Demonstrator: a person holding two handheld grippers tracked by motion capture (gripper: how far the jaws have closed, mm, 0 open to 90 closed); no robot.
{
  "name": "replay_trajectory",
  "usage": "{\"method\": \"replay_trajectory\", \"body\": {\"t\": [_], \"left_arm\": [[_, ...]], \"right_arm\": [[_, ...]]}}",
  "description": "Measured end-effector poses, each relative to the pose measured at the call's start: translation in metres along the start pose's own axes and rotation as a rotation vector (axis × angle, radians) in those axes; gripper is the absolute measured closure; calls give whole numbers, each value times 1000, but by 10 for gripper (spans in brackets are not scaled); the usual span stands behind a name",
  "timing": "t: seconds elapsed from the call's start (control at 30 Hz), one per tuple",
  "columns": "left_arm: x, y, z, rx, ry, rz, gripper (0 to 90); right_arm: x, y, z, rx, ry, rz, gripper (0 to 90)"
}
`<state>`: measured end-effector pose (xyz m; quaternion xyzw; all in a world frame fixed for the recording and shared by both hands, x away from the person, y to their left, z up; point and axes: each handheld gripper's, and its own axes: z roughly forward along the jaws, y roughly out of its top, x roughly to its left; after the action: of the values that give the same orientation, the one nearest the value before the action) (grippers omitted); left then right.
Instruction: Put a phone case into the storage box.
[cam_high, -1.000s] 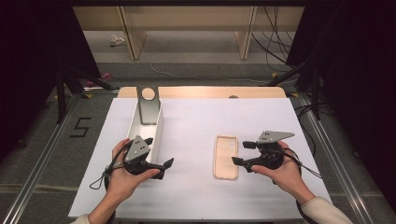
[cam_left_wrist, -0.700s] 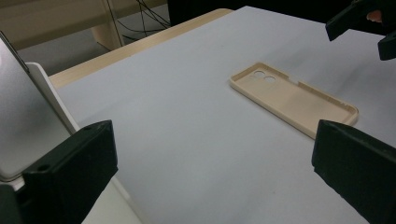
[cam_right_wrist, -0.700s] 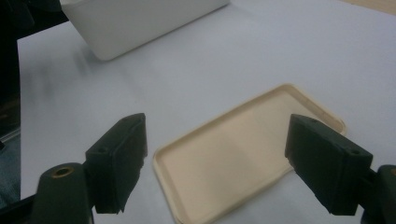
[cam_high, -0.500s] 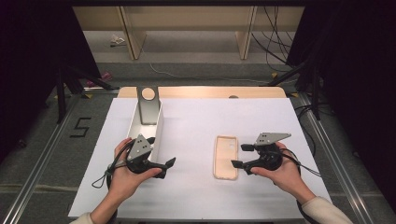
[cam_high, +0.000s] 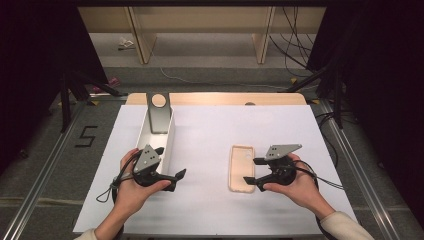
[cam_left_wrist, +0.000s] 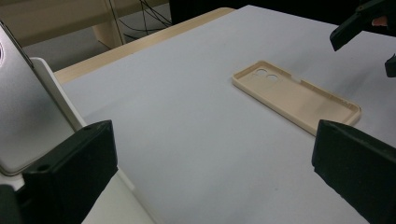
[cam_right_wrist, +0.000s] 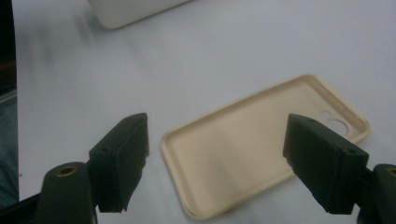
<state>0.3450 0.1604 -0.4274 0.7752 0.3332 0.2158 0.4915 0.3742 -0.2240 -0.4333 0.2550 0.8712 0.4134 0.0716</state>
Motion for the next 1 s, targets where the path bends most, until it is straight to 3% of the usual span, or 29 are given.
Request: {"method": "replay_trajectory", "body": {"t": [0.3, 0.43, 0.6, 0.77, 1.0], "left_arm": [[-1, 0, -1, 0, 0, 7, 0], [-2, 1, -1, 1, -2, 7, 0], [-2, 0, 0, 3, -5, 7, 0], [-3, 0, 0, 1, -4, 7, 0], [-3, 0, 0, 2, -6, 9, 0]], "right_arm": [[10, 4, 10, 82, 8, -76, 271], [14, 7, 13, 136, 8, -125, 350], [22, 11, 21, 272, 21, -224, 448], [29, 11, 33, 422, 3, -295, 462], [35, 17, 46, 530, -35, -374, 476]]}}
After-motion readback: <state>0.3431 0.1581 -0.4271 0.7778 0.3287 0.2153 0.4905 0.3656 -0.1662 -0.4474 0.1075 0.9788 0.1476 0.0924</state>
